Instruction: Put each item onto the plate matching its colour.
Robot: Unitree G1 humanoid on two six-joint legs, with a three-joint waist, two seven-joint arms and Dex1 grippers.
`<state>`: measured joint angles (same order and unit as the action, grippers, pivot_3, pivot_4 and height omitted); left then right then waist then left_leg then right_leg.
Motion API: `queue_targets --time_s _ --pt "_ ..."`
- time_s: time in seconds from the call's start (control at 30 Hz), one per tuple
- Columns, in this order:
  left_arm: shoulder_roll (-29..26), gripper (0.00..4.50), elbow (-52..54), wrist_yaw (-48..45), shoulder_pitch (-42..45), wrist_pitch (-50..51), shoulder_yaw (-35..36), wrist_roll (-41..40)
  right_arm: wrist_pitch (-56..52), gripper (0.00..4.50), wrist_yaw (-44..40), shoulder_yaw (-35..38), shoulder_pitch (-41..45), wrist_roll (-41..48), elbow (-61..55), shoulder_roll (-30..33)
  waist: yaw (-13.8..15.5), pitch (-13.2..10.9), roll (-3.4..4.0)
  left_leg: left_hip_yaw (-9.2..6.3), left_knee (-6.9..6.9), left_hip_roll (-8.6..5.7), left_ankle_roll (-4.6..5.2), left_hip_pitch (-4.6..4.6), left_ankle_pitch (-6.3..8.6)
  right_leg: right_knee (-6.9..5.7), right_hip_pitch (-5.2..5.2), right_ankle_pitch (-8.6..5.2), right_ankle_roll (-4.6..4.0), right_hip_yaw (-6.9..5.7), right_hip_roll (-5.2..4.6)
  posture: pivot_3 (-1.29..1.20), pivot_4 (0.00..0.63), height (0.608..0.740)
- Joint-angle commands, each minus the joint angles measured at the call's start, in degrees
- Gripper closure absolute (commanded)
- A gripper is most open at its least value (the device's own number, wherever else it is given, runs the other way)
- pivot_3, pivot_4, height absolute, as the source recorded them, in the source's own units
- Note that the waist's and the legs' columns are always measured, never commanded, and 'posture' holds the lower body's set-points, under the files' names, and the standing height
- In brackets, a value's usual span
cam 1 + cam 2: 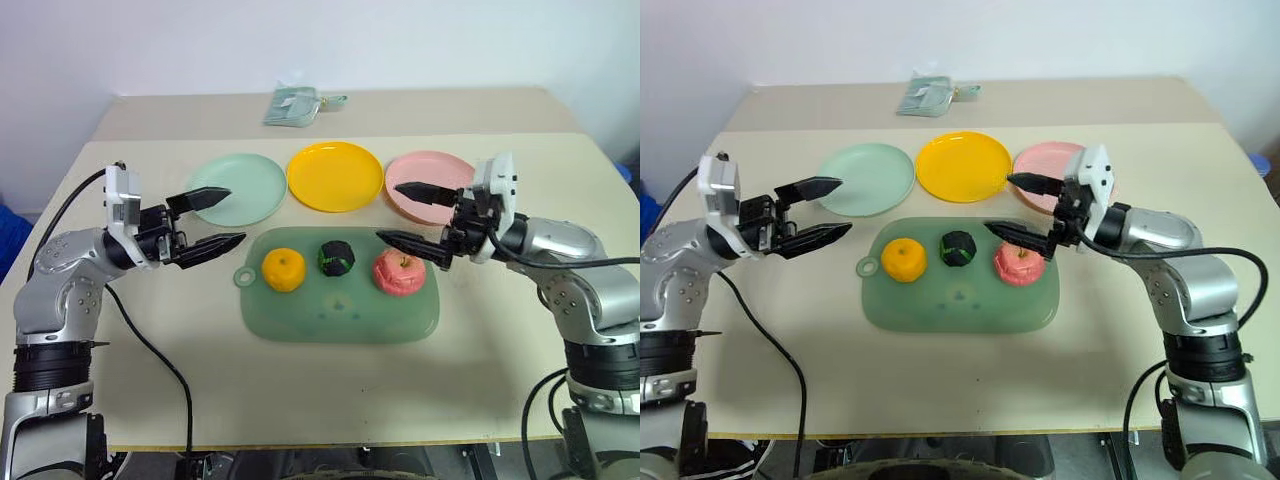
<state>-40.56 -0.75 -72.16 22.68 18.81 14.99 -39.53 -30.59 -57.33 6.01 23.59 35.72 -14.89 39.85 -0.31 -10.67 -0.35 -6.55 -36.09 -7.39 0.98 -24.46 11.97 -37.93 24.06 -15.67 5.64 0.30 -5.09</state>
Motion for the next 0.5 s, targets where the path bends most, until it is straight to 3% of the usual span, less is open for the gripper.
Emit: queue_targets --time_s 0.03,0.5 --pt "-1.01 0.0 0.76 -0.43 0.99 -0.44 1.46 -0.77 2.78 0.03 -0.72 1.26 0.18 -0.72 -0.95 0.73 -0.16 0.0 0.0 0.0 0.01 0.0 0.0 0.0 0.0 0.0 0.01 0.0 0.0 0.01 0.0 0.0 0.15 0.74" --pt "0.85 0.0 -4.15 -5.49 4.48 -2.4 -5.05 2.69 2.42 0.03 -1.04 2.96 -0.44 0.78 -3.19 2.64 -0.27 0.0 0.0 0.02 0.04 0.01 -0.01 -0.01 0.0 0.0 0.03 0.0 0.0 0.01 0.01 0.0 0.15 0.74"
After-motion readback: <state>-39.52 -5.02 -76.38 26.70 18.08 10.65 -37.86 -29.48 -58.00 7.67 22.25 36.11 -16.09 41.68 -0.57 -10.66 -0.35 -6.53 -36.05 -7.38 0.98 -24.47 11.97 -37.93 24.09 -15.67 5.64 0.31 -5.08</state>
